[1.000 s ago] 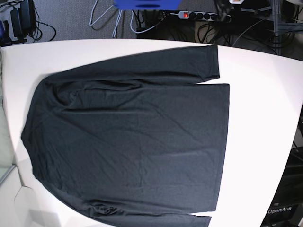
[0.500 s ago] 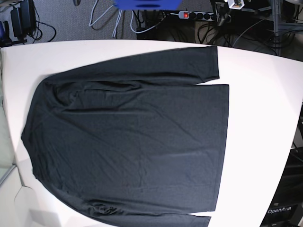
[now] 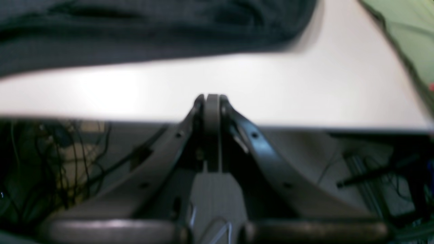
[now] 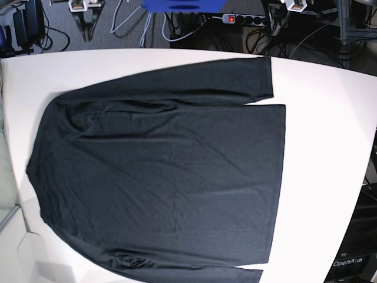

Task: Fold the T-shirt properly
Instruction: 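Lower both grippers toward the shirt's shoulder edge near each sleeve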

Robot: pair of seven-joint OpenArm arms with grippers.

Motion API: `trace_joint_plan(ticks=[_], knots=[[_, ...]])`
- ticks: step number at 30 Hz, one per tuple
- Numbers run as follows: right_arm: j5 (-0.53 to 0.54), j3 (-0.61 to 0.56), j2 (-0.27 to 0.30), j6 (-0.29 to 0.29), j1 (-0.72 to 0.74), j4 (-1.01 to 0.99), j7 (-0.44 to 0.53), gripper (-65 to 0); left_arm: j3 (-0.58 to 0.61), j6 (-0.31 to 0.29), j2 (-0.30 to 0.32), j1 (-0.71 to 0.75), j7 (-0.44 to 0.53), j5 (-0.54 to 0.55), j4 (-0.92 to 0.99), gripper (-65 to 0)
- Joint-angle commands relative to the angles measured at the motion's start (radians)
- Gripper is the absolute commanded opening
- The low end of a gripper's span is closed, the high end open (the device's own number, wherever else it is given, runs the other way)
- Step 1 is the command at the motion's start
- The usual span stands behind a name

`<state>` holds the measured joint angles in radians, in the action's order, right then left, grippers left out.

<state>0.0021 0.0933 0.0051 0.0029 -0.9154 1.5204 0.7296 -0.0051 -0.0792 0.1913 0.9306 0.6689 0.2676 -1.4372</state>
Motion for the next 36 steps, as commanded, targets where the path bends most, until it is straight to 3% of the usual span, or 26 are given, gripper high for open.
trace_joint_plan(ticks=[1,5,9,12,18,29,36], knots=[[0.0,0.001,0.003,0.003,-0.02,0.033,0.012,-65.0,-0.002,-0.003,0.004,0.02,0.024,0.005,-0.029,-65.0],[0.0,0.0,0.003,0.003,-0.02,0.107,-0.061,-65.0,-0.002,-0.003,0.006,0.034,0.019,0.048,-0.076,-64.9],[0.0,0.0,0.003,0.003,-0.011,0.156,-0.118,-64.5,-0.026,-0.003,0.029,0.028,-0.123,0.104,-0.155,-60.2],[0.0,-0.007,0.003,0.003,-0.009,0.18,-0.146,-59.0,-0.062,-0.003,0.024,0.025,-0.208,0.132,-0.193,-54.4],[0.0,-0.022,0.006,0.003,0.014,0.18,-0.144,-47.6,-0.072,-0.003,0.026,0.015,-0.223,0.137,-0.21,-50.7],[0.0,-0.023,0.006,0.003,0.034,0.177,-0.149,-46.9,-0.065,-0.003,0.023,-0.045,-0.228,0.14,-0.202,-50.3],[0.0,-0.023,0.008,0.003,0.035,0.177,-0.149,-47.0,-0.074,-0.003,-0.011,-0.078,-0.315,0.14,-0.198,-29.3]])
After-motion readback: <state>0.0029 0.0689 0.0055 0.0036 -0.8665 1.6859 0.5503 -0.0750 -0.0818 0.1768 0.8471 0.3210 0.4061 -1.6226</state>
